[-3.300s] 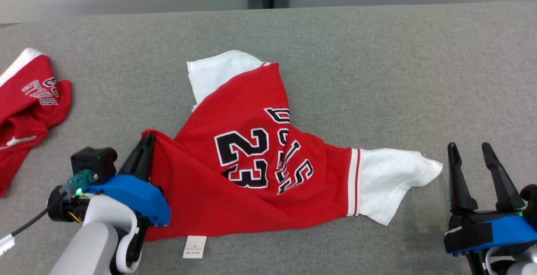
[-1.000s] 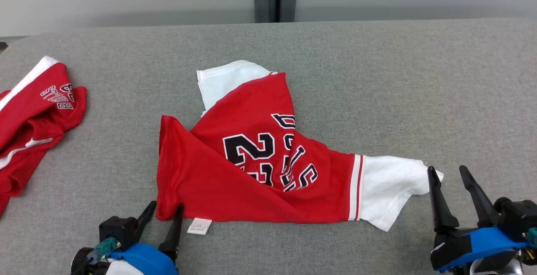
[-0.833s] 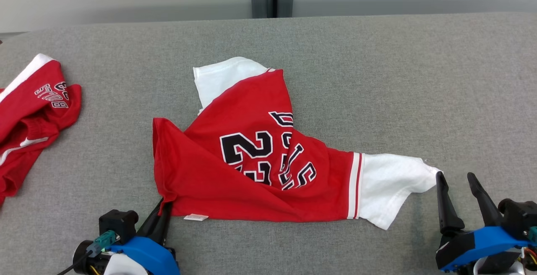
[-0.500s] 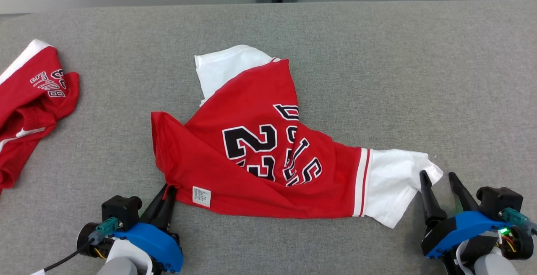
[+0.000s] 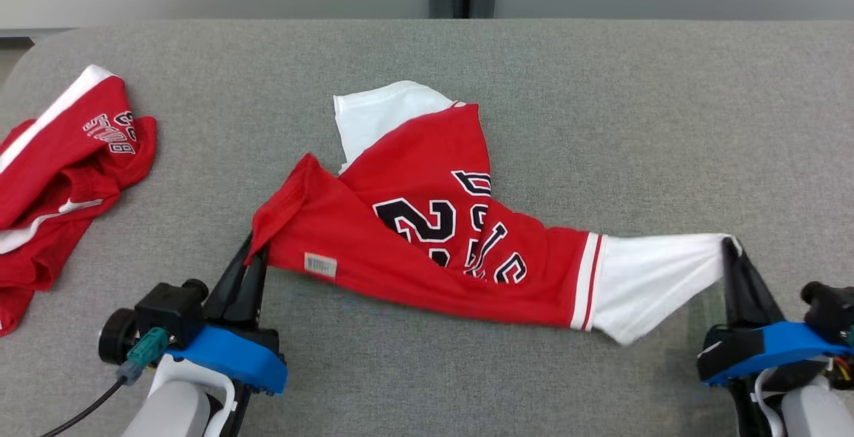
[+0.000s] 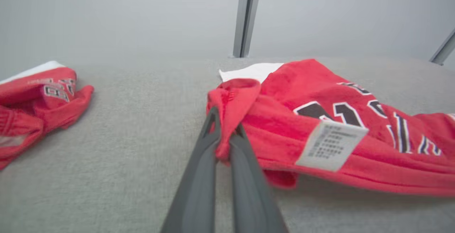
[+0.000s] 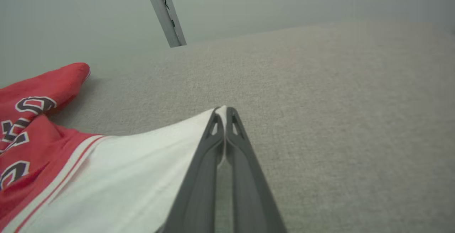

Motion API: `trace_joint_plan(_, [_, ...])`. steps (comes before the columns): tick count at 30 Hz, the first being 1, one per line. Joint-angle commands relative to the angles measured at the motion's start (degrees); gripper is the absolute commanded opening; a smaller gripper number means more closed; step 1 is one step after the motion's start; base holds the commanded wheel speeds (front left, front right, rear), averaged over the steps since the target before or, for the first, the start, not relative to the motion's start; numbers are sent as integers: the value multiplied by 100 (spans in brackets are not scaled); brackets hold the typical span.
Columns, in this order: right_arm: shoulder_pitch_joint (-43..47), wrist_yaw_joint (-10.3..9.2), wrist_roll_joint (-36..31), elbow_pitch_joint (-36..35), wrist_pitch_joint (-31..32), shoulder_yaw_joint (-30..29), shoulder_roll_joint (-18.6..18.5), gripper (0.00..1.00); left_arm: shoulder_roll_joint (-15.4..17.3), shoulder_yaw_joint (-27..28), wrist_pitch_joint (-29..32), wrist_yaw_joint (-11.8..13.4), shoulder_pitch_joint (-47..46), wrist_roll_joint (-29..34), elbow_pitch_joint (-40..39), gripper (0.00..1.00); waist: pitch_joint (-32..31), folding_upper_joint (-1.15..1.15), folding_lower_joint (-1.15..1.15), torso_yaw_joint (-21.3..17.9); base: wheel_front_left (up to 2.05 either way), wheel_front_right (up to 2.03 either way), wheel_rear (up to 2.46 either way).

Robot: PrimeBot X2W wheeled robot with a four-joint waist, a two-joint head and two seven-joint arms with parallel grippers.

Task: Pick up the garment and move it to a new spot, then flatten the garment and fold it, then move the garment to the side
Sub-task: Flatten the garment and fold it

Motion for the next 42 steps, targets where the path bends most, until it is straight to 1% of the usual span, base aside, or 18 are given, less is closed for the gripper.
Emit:
trace_joint_plan(1, [144,1,-3,-345,-68,-93,-86,0,119,97,-33,116,98,110,-404,0,-94,-2,-1,-1,0,0,0])
trace_joint_plan(5, [281,1,-171,-1448,29,-295,-153,0,374,243,-18,383,204,347,-1526,0,-329,-2,-1,-23,0,0,0])
trace_joint_plan(8, [277,1,-334,-2362,212,-510,-168,0,525,331,179,562,170,456,-2293,0,-540,-2,-1,-50,0,0,0])
trace_joint_plan(10, [175,1,-460,-2999,354,-672,-161,0,679,331,327,602,5,595,-2798,0,-671,-2,-1,-71,0,0,0])
trace_joint_plan(12, [30,1,-583,-3622,520,-797,-229,0,863,418,498,650,-158,715,-3214,0,-785,-2,-1,-117,0,0,0])
trace_joint_plan(16, [-541,1,-705,-4695,825,-1061,-447,0,1156,753,785,784,-593,861,-3998,0,-970,-2,-1,-237,0,0,0])
trace_joint_plan(17, [-701,1,-722,-4898,921,-1136,-506,0,1208,839,837,818,-729,887,-4157,0,-994,-2,-1,-255,0,0,0])
trace_joint_plan(18, [-701,1,-722,-4898,921,-1136,-506,0,1208,839,837,818,-729,887,-4157,0,-994,-2,-1,-255,0,0,0])
trace_joint_plan(20, [-1085,1,-697,-5192,1119,-1232,-632,0,1320,994,964,853,-1005,923,-4411,0,-1036,-2,-1,-296,0,0,0])
trace_joint_plan(22, [-1441,1,-626,-5325,1302,-1244,-811,0,1377,1104,1091,885,-1277,954,-4604,0,-1034,-2,-1,-331,0,0,0])
trace_joint_plan(25, [-1913,1,-513,-5267,1492,-1205,-1020,0,1410,1213,1250,902,-1631,903,-4684,0,-961,-2,-1,-378,0,0,0])
trace_joint_plan(27, [-2147,1,-430,-5091,1580,-1124,-1117,0,1356,1236,1305,903,-1804,812,-4591,0,-880,-2,-1,-406,0,0,0])
trace_joint_plan(32, [-2793,1,-257,-4433,1613,-739,-1323,0,1182,1174,1297,787,-2229,559,-4049,0,-499,-2,-1,-474,0,0,0])
trace_joint_plan(35, [-3347,1,-185,-3839,1501,-449,-1430,0,1054,1074,1238,635,-2623,417,-3435,0,-226,-2,-1,-497,0,0,0])
trace_joint_plan(36, [-3566,1,-131,-3583,1462,-381,-1431,0,960,1050,1188,581,-2802,340,-3215,0,-121,-2,-1,-497,0,0,0])
trace_joint_plan(42, [-5041,1,-21,-1952,962,-45,-1486,0,482,888,709,181,-4151,136,-1421,0,294,-2,-1,-460,0,0,0])
